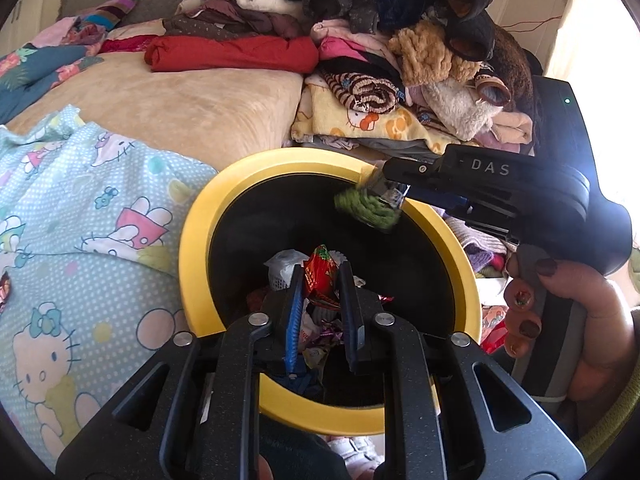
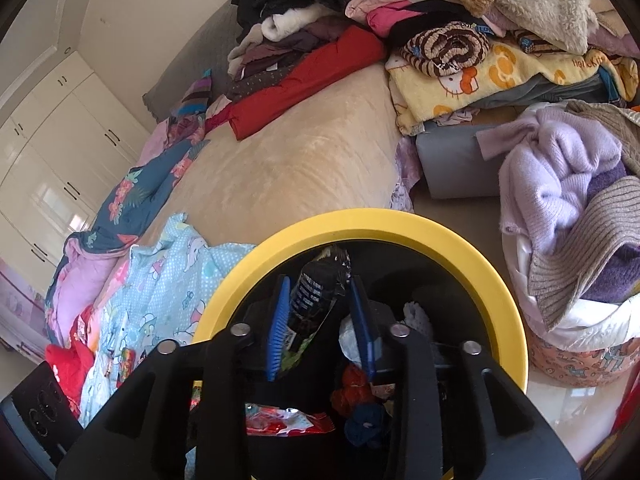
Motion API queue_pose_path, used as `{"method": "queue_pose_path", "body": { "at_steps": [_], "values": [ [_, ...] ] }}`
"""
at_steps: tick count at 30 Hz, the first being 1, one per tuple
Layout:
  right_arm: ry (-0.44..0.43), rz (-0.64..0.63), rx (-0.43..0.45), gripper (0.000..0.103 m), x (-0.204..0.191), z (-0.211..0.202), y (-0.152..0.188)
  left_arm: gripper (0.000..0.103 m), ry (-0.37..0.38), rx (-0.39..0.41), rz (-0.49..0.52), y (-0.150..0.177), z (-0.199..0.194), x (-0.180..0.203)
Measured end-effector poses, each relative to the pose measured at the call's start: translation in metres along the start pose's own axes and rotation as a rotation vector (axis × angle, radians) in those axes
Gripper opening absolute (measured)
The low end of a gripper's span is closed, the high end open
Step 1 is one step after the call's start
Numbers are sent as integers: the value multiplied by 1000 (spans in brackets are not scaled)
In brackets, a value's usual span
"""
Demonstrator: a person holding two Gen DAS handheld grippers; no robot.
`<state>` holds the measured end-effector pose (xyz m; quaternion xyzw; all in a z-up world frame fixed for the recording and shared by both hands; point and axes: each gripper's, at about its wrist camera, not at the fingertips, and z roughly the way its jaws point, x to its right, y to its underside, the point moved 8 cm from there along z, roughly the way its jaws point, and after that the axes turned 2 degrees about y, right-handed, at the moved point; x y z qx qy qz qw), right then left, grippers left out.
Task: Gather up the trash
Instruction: 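Open the right tool over the bin while the left tool releases the red wrapper into it, then move both open tools back toward the remaining candy wrappers on the bed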
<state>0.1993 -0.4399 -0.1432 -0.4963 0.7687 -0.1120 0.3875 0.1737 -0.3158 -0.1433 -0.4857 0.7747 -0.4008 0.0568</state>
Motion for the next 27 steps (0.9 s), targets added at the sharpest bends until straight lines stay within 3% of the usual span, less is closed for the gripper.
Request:
{"method": "queue_pose_path", "body": {
  "at_steps": [1, 3, 5, 7, 8, 9, 12, 27],
  "values": [
    [6, 10, -4, 43, 2, 1, 1, 12, 1, -3, -3, -1, 2, 0],
    [12, 22, -6, 45, 5, 2, 0, 26, 0, -4, -13, -2, 2, -3],
    [15, 29, 0, 48, 7, 1, -1, 61, -14, 10, -27, -2, -3, -8],
    [14, 28, 14, 53, 6, -1, -4, 76, -29, 34, -34, -4, -10, -12],
    [11, 23, 26, 54, 4, -3, -5, 89, -43, 49, -36, -6, -15, -15],
    [9, 18, 33, 56, 2, -4, -6, 93, -59, 66, -37, -7, -21, -19],
    [9, -3, 57, 65, -4, -8, -8, 93, -92, 106, -40, -10, -35, -28],
    [-20, -169, 205, 77, -59, -28, -10, 93, -256, 246, -74, -20, -103, -85]
  ]
}}
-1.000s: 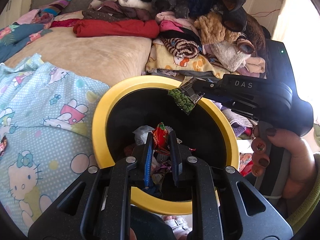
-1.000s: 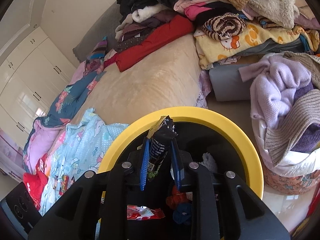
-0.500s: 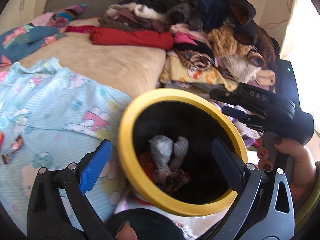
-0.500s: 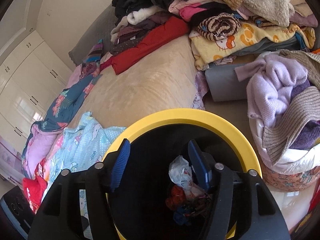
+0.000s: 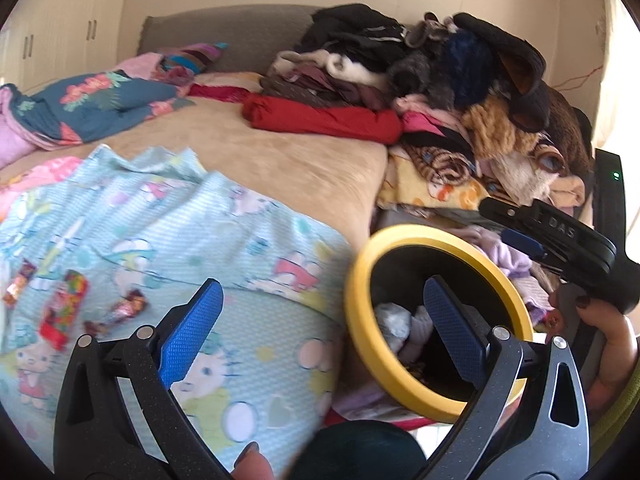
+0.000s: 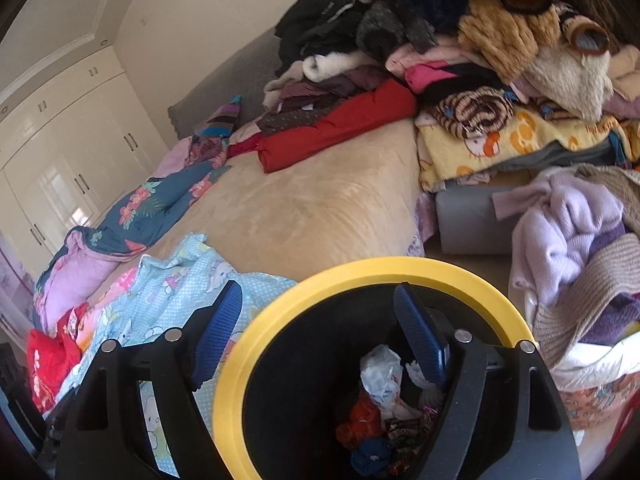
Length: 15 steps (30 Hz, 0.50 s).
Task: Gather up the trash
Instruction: 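Move both open tools back toward the remaining candy wrappers on the bed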
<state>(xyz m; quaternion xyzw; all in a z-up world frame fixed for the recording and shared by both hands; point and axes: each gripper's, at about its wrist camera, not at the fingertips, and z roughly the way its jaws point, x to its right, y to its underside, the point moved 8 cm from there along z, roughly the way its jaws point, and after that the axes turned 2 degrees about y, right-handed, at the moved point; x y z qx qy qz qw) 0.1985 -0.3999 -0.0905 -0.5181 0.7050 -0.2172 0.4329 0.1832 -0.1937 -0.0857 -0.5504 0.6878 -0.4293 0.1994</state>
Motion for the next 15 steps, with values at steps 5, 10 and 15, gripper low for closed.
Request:
{"method": "queue_pose_path", "body": {
  "at_steps": [5, 10, 15],
  "values": [
    [-41, -54, 30, 79, -29, -6, 1, 93, -33, 38, -17, -6, -16, -22],
    [-73, -113, 46, 81, -60, -10, 6, 93, -66, 62, -22, -8, -29, -43],
    [-109, -173, 39, 81, -92, -11, 19, 93, -99, 82, -46, -10, -41, -65]
  ]
}}
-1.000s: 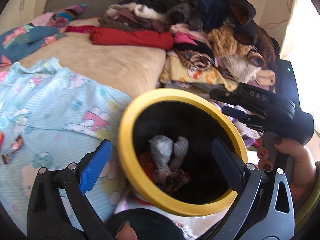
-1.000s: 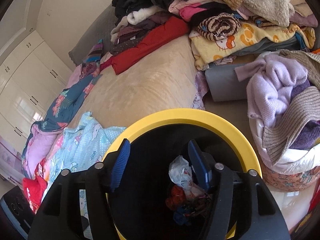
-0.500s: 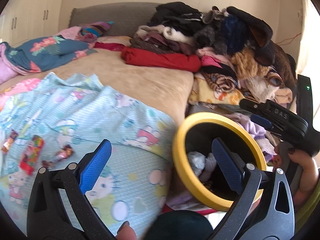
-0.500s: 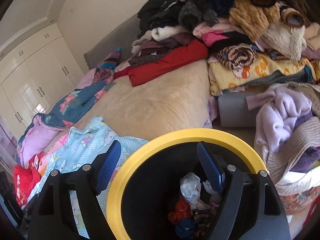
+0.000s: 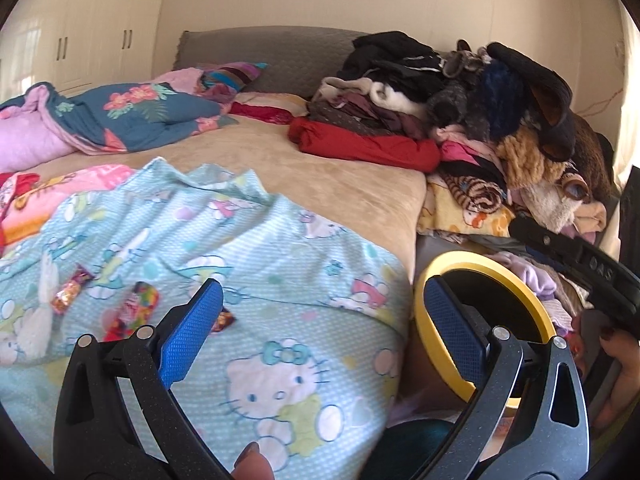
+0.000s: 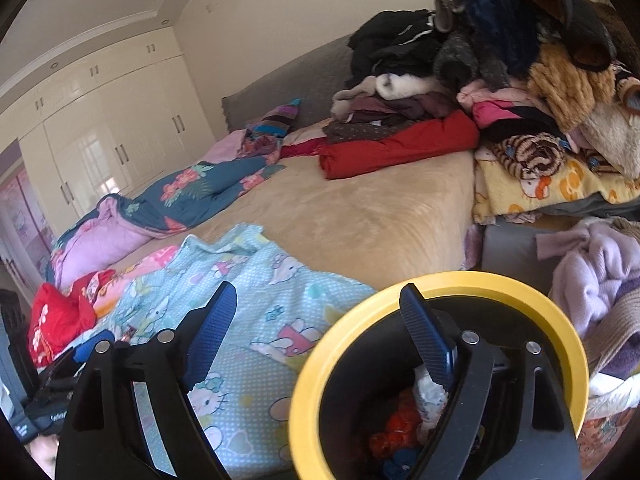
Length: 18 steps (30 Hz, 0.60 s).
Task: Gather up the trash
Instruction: 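Move both open tools back toward the remaining candy wrappers on the bed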
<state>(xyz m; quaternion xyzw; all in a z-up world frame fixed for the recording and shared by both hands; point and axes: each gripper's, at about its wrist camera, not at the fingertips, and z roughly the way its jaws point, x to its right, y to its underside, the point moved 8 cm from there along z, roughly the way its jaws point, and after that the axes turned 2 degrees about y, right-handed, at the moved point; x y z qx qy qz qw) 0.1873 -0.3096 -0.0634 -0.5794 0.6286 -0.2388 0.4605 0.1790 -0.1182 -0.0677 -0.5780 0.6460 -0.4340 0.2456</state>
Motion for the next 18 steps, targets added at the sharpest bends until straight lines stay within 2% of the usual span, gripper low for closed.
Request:
{"method": "queue_pose_path", "body": {
  "at_steps": [8, 18],
  "values": [
    [-84, -53, -35, 81, -56, 8, 14, 93, -63, 40, -27, -6, -17, -39],
    [-145, -144, -79, 81, -115, 20, 33, 93, -150, 66, -77, -1, -33, -95]
  ]
}}
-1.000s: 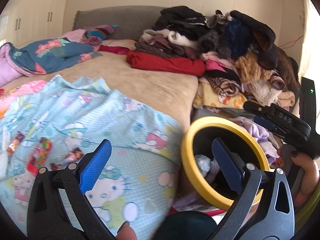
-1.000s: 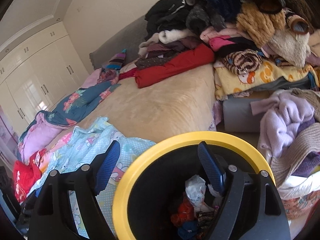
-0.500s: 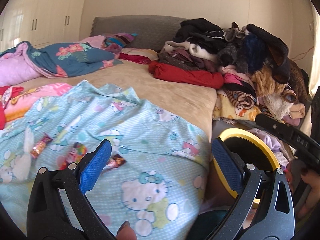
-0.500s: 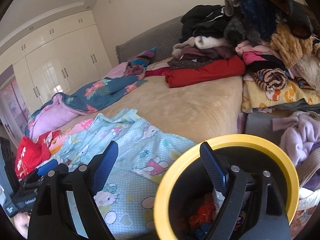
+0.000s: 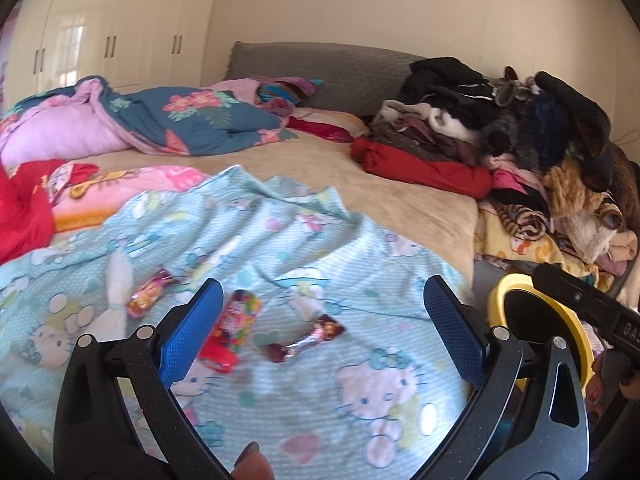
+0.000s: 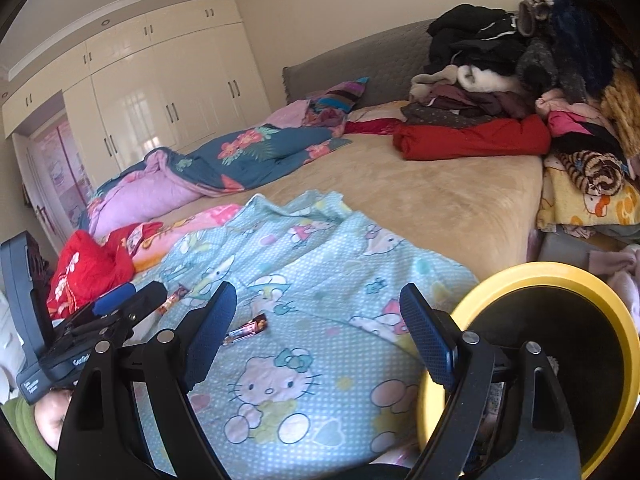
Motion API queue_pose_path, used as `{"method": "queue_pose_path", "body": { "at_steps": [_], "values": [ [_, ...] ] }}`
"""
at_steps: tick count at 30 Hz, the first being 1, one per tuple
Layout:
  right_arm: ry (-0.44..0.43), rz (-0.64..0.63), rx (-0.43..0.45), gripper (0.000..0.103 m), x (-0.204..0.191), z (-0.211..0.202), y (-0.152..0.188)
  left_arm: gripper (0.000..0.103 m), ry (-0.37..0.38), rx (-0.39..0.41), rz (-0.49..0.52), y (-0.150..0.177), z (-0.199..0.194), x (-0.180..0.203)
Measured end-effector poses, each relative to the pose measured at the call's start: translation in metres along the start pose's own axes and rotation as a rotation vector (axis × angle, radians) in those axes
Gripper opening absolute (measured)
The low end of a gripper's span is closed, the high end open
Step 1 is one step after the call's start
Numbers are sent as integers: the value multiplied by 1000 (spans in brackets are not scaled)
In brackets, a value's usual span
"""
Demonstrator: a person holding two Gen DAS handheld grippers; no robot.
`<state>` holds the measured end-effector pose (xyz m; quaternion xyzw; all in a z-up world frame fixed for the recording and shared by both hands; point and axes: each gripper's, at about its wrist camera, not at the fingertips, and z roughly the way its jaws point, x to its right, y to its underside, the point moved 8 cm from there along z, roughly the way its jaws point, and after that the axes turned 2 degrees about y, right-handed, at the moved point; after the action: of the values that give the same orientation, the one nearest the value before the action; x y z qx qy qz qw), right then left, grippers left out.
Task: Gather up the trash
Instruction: 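Move both open tools back toward the remaining candy wrappers on the bed, then grasp the white mesh net with the left tool while the right tool grasps the red candy tube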
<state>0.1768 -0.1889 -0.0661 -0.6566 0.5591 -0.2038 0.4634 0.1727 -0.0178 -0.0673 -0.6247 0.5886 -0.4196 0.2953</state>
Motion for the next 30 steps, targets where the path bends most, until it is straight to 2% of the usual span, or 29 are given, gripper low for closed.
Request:
{"method": "queue_pose_path", "body": {
  "at_steps": [19, 23, 30],
  "values": [
    [-120, -109, -99, 81, -95, 49, 20, 93, -140, 38, -148, -3, -13, -98],
    [-141, -128, -130, 81, -112, 64, 25, 93, -175, 21, -188, 4, -13, -122],
    [-175, -132, -212, 81, -135, 101, 35, 91, -237, -57, -247, 29, -6, -168]
  ]
}}
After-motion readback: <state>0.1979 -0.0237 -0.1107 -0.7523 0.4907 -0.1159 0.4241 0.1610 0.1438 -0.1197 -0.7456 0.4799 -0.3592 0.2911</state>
